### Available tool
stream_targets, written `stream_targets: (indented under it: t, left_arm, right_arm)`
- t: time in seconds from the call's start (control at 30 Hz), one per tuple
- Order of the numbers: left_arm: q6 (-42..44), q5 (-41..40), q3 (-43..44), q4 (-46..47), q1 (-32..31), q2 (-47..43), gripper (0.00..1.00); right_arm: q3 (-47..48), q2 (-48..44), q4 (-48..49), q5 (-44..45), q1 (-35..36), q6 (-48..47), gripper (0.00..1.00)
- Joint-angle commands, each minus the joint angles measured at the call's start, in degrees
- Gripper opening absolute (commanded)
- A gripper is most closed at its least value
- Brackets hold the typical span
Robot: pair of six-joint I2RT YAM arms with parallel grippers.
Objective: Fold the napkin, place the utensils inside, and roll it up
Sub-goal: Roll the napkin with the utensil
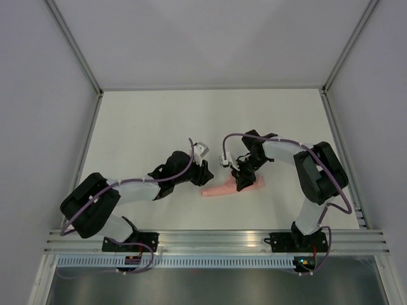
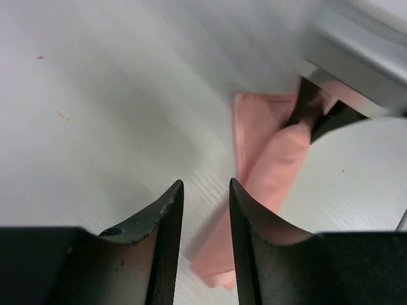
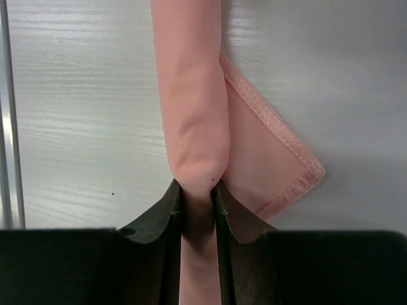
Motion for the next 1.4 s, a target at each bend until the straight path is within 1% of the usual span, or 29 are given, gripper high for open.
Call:
stream_targets:
  t: [0.0, 0.03, 0.07, 0.1, 0.13, 0.17, 0.2, 0.23, 0.3, 0.33, 0.37, 0.43, 0.5, 0.6, 0.77, 0.93, 1.0, 1.03, 1.1, 1.13, 1.2, 1.23, 1.3, 1.33, 1.37]
  left_arm:
    - [5.39, -14.89, -4.1, 12.48, -7.85, -4.52, 0.4]
    - [9.06, -21.0, -4.73, 13.37, -9.96, -4.79, 0.41]
    - [11.1, -23.15, -5.0, 14.16, -11.98, -4.88, 0.42]
    - [13.03, -25.44, -5.44, 15.04, -16.09, -4.62, 0.43]
    - [17.58, -30.25, -5.53, 16.36, -18.13, -3.66, 0.43]
    - [19.8, -32.38, -5.61, 17.41, -20.06, -2.78, 0.45]
    - [21.73, -34.32, -5.44, 18.47, -23.48, -1.99, 0.45]
    - [25.41, -35.73, -5.27, 19.96, -24.82, 0.11, 0.46]
    - [29.12, -38.63, -3.78, 20.93, -28.5, 2.32, 0.48]
    - [32.79, -40.12, -3.16, 21.37, -29.57, 3.98, 0.48]
    - [34.65, -41.1, -2.2, 21.55, -31.58, 6.87, 0.49]
    - [39.91, -42.85, 0.09, 22.69, -33.26, 10.22, 0.49]
    - [43.01, -43.65, 1.76, 24.89, -35.1, 14.53, 0.5]
    - [47.67, -44.01, 2.82, 27.79, -36.34, 18.67, 0.55]
    - [49.44, -43.48, 4.05, 28.32, -36.43, 22.19, 0.57]
    - [49.62, -42.25, 4.58, 25.34, -36.43, 24.3, 0.57]
    - [48.74, -41.72, 5.19, 23.23, -36.52, 24.65, 0.54]
    - [48.21, -41.02, 5.46, 20.27, -36.52, 24.83, 0.49]
    - [46.11, -40.06, 5.99, 17.52, -36.7, 24.74, 0.42]
    - [45.4, -39.09, 6.07, 15.42, -36.7, 24.57, 0.34]
    - [43.56, -38.12, 6.51, 13.13, -36.7, 24.48, 0.27]
    - [42.85, -37.77, 6.77, 10.51, -36.7, 24.56, 0.21]
    - [41.01, -37.07, 7.83, 8.12, -36.61, 24.39, 0.14]
    - [40.3, -36.28, 8.09, 6.71, -36.52, 24.39, 0.08]
    - [39.69, -35.84, 8.62, 5.05, -36.43, 24.04, 0.05]
  right_arm:
    - [1.4, 8.75, -8.96, 3.32, -1.4, -5.55, 0.04]
    - [2.28, 10.68, -9.59, 3.23, -1.58, -5.89, 0.04]
    - [4.03, 11.57, -10.11, 3.14, -2.1, -5.9, 0.04]
    - [4.83, 12.27, -11.08, 2.97, -2.28, -6.07, 0.05]
    - [5.62, 13.84, -11.69, 2.88, -2.46, -6.33, 0.05]
    - [7.02, 14.64, -12.05, 2.79, -2.81, -6.34, 0.05]
    - [7.64, 15.35, -12.66, 2.7, -2.9, -6.25, 0.05]
    - [8.09, 16.49, -12.84, 2.61, -2.99, -6.25, 0.05]
    - [9.23, 17.46, -13.11, 2.61, -3.25, -6.07, 0.05]
    - [9.49, 18.16, -13.11, 2.61, -3.34, -5.99, 0.05]
    - [10.02, 18.51, -13.63, 2.52, -3.34, -5.9, 0.05]
    - [10.98, 19.13, -14.16, 2.35, -3.52, -5.81, 0.05]
    - [11.34, 19.48, -14.25, 2.52, -3.43, -5.37, 0.06]
    - [11.96, 20.19, -14.69, 2.87, -3.6, -5.02, 0.06]
    - [12.48, 20.63, -15.04, 2.96, -3.69, -4.93, 0.06]
    - [13.01, 20.98, -15.39, 2.96, -3.87, -4.93, 0.06]
    - [13.27, 21.24, -15.66, 2.88, -3.78, -5.02, 0.06]
    - [13.28, 21.33, -15.66, 2.88, -3.87, -4.93, 0.06]
    - [13.28, 21.33, -15.74, 2.79, -3.87, -5.11, 0.06]
    - [13.28, 21.33, -15.74, 2.7, -3.87, -5.11, 0.06]
    - [13.28, 21.33, -15.83, 2.7, -3.96, -5.11, 0.06]
    - [13.36, 21.42, -15.83, 2.79, -3.96, -5.11, 0.06]
    - [13.28, 21.33, -15.92, 2.79, -3.96, -5.11, 0.06]
    - [13.36, 21.33, -16.01, 2.79, -3.87, -5.11, 0.06]
    - [13.28, 21.24, -15.75, 2.79, -3.96, -5.11, 0.08]
